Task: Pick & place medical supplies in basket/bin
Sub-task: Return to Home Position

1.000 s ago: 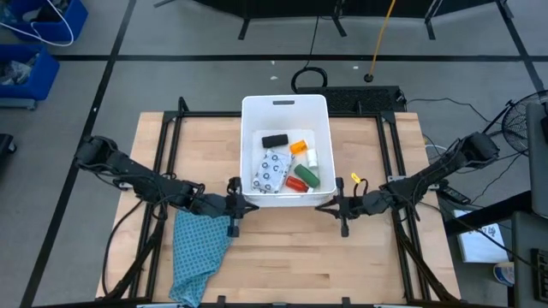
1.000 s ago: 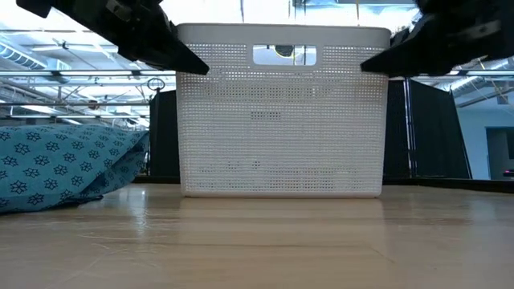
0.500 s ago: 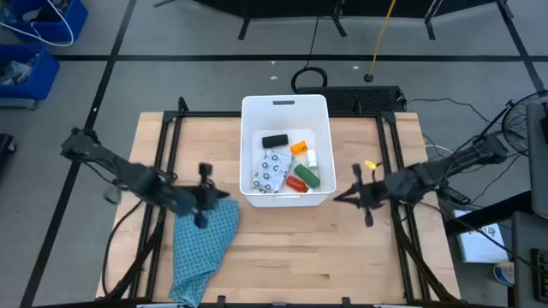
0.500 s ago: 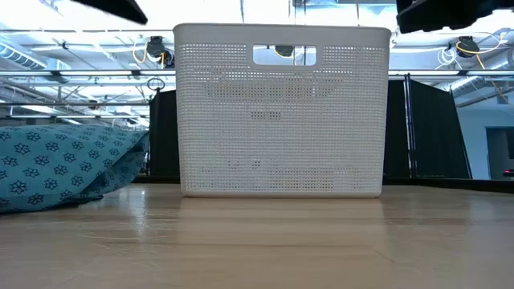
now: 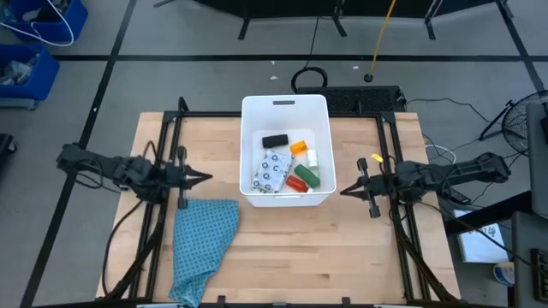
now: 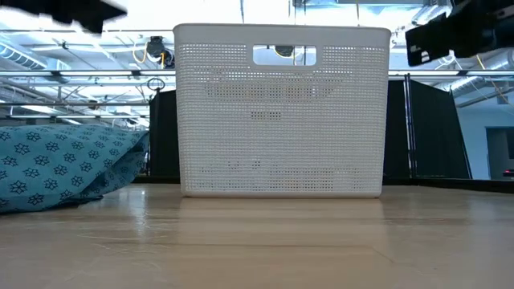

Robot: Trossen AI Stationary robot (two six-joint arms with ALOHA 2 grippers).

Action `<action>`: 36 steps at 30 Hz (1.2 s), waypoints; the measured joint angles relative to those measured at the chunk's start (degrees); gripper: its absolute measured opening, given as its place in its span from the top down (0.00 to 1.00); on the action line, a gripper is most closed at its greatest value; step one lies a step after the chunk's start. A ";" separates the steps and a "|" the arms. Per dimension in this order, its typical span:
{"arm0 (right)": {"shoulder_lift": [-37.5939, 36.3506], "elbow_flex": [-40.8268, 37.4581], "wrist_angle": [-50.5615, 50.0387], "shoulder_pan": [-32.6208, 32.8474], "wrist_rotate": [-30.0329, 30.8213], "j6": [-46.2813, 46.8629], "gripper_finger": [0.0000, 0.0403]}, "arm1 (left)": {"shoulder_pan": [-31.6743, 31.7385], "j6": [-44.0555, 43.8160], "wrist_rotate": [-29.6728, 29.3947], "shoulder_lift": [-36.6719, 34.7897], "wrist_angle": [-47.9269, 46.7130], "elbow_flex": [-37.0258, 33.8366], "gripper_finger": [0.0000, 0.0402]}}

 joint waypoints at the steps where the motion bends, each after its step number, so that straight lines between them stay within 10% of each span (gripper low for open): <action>1: -0.81 -1.34 1.43 0.00 0.06 0.38 1.00 | 0.00 -0.93 -0.06 -1.40 1.06 -2.33 1.00; 21: -20.48 -17.03 9.04 -0.74 1.56 2.75 1.00 | 3.37 3.15 9.73 -22.90 5.38 -17.38 1.00; 36: -20.47 -17.18 6.60 -8.68 -4.57 5.90 1.00 | 23.61 -2.67 35.20 -21.06 12.62 -25.47 1.00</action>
